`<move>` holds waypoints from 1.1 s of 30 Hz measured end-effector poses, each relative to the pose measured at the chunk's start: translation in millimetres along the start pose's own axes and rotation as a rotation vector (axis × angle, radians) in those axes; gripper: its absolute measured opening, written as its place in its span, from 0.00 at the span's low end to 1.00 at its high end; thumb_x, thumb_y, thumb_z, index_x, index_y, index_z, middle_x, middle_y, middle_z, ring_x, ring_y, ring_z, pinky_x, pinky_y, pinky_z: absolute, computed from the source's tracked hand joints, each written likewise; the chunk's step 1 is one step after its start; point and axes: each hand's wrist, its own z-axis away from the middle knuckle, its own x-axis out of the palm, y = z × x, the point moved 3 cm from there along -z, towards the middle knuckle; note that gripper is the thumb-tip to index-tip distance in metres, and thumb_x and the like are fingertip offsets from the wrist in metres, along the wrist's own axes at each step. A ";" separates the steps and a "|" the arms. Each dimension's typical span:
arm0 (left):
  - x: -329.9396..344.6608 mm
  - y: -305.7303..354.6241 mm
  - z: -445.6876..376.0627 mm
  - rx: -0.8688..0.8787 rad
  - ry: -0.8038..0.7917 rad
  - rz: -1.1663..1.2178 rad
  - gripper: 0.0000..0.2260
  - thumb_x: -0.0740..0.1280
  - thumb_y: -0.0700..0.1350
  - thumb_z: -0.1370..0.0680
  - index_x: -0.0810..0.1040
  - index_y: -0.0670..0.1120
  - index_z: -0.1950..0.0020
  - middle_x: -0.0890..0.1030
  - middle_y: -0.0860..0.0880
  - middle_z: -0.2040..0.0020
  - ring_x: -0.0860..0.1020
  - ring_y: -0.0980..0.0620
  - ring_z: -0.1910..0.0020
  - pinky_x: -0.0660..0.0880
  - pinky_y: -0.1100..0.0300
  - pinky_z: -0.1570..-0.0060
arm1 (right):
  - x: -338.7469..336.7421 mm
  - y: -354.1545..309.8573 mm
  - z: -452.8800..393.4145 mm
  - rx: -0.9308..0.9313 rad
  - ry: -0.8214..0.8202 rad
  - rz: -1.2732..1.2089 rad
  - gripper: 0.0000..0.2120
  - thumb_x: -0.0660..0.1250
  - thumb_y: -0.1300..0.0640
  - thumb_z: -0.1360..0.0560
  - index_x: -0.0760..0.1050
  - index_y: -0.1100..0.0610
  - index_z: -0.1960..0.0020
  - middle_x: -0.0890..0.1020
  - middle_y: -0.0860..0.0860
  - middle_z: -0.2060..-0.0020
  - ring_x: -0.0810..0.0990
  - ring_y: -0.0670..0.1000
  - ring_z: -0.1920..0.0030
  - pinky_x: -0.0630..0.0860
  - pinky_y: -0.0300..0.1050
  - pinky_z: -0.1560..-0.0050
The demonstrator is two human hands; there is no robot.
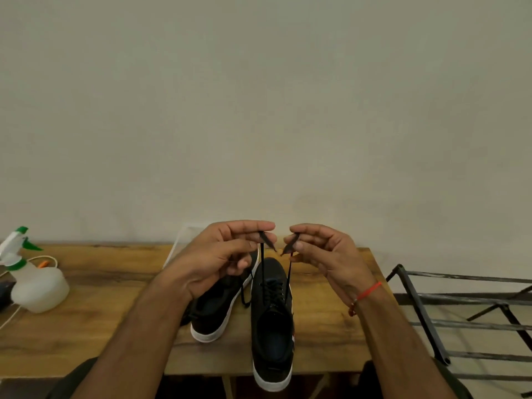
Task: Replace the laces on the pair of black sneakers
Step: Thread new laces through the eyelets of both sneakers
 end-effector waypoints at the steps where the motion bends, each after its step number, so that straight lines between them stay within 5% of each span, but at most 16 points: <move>1: 3.0 7.3 1.3 0.007 0.016 -0.014 0.19 0.60 0.28 0.20 0.82 0.44 0.37 0.85 0.44 0.44 0.69 0.56 0.73 0.62 0.66 0.74 | 1.4 -6.9 -0.1 -0.011 0.024 0.032 0.16 0.71 0.63 0.28 0.80 0.65 0.41 0.86 0.61 0.51 0.85 0.59 0.52 0.83 0.51 0.51; 8: 18.3 33.5 7.7 0.076 0.228 -0.226 0.08 0.68 0.44 0.19 0.85 0.48 0.42 0.87 0.50 0.50 0.70 0.55 0.76 0.62 0.63 0.72 | 3.4 -27.0 -3.1 -0.005 0.227 0.291 0.07 0.73 0.53 0.25 0.85 0.56 0.52 0.85 0.49 0.62 0.79 0.49 0.63 0.78 0.44 0.63; 11: 19.3 35.8 7.4 0.156 0.393 -0.382 0.06 0.72 0.50 0.22 0.87 0.54 0.47 0.86 0.56 0.52 0.71 0.59 0.74 0.65 0.66 0.72 | 5.5 -37.3 -3.5 -0.048 0.272 0.357 0.06 0.73 0.51 0.25 0.86 0.50 0.50 0.86 0.43 0.55 0.79 0.44 0.59 0.77 0.36 0.62; 20: 38.0 55.9 -0.8 0.302 0.482 -0.431 0.05 0.75 0.47 0.24 0.86 0.50 0.50 0.87 0.53 0.55 0.73 0.53 0.76 0.67 0.70 0.75 | 20.0 -65.0 -7.1 -0.127 0.262 0.415 0.06 0.71 0.54 0.23 0.86 0.52 0.49 0.86 0.45 0.58 0.80 0.39 0.61 0.74 0.30 0.60; 33: 49.5 74.9 -8.9 0.305 0.487 -0.668 0.06 0.74 0.52 0.22 0.85 0.53 0.47 0.83 0.57 0.51 0.80 0.57 0.74 0.69 0.69 0.73 | 24.5 -75.8 -4.5 -0.233 0.368 0.515 0.09 0.71 0.49 0.23 0.85 0.50 0.46 0.85 0.42 0.51 0.82 0.44 0.51 0.80 0.48 0.45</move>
